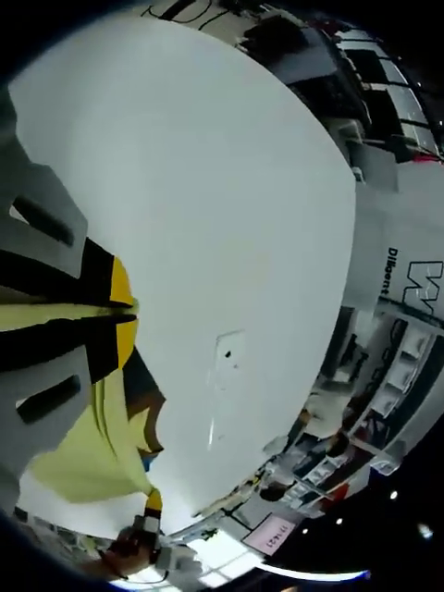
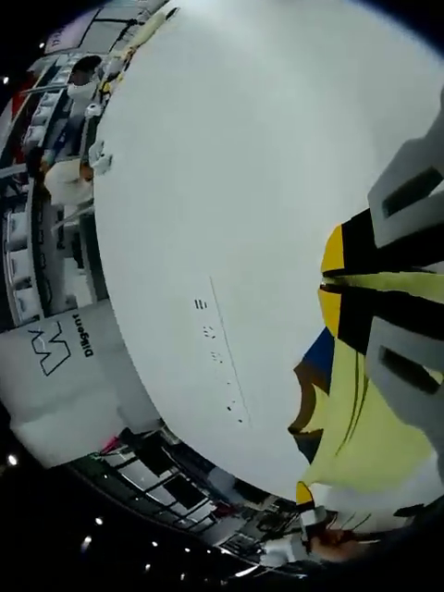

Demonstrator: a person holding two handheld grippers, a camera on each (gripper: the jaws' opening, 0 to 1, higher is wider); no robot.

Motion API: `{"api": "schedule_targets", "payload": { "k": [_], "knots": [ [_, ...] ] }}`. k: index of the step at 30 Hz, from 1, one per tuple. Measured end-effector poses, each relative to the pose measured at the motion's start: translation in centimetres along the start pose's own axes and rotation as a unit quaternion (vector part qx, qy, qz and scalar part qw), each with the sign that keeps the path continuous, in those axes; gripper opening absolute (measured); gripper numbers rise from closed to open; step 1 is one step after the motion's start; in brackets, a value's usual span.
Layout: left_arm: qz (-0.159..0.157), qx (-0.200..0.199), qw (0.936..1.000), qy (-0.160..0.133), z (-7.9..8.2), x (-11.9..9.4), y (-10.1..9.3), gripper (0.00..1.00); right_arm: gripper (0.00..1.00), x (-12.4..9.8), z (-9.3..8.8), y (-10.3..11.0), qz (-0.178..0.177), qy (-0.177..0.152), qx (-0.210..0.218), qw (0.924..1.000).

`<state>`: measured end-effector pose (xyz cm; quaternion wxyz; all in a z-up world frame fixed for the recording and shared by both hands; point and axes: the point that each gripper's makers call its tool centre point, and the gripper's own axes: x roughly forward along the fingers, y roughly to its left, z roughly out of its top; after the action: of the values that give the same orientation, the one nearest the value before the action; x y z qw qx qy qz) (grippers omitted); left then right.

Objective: Fold the garment on the visible template until the final outline fits inside the template.

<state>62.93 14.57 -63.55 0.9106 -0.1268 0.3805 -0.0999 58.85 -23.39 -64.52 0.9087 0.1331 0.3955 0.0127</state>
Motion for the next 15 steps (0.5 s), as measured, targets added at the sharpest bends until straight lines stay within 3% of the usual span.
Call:
{"api": "schedule_targets", "payload": {
  "k": [4, 7, 10, 13, 15],
  "knots": [
    [0.013, 0.01, 0.9991, -0.039, 1.5, 0.5, 0.4, 0.1, 0.0, -0.1, 0.5, -0.1, 0.008, -0.022, -0.012, 0.9997],
    [-0.017, 0.027, 0.9976, -0.061, 2.6, 0.7, -0.9, 0.1, 0.07, -0.3, 0.4, 0.5, 0.033, -0.027, -0.037, 0.9984],
    [-0.026, 0.088, 0.994, -0.06, 2.5, 0.1, -1.3, 0.15, 0.17, -0.4, -0.1, 1.0, 0.045, -0.023, -0.065, 0.9966],
    [-0.022, 0.142, 0.9889, -0.038, 1.3, -0.3, -0.9, 0.24, 0.23, -0.4, -0.8, 1.2, 0.05, -0.01, -0.087, 0.9949],
    [-0.034, 0.138, 0.989, -0.041, 1.0, -0.6, -1.0, 0.26, 0.26, -0.6, -1.1, 1.6, 0.052, -0.01, -0.099, 0.9936]
  ]
}}
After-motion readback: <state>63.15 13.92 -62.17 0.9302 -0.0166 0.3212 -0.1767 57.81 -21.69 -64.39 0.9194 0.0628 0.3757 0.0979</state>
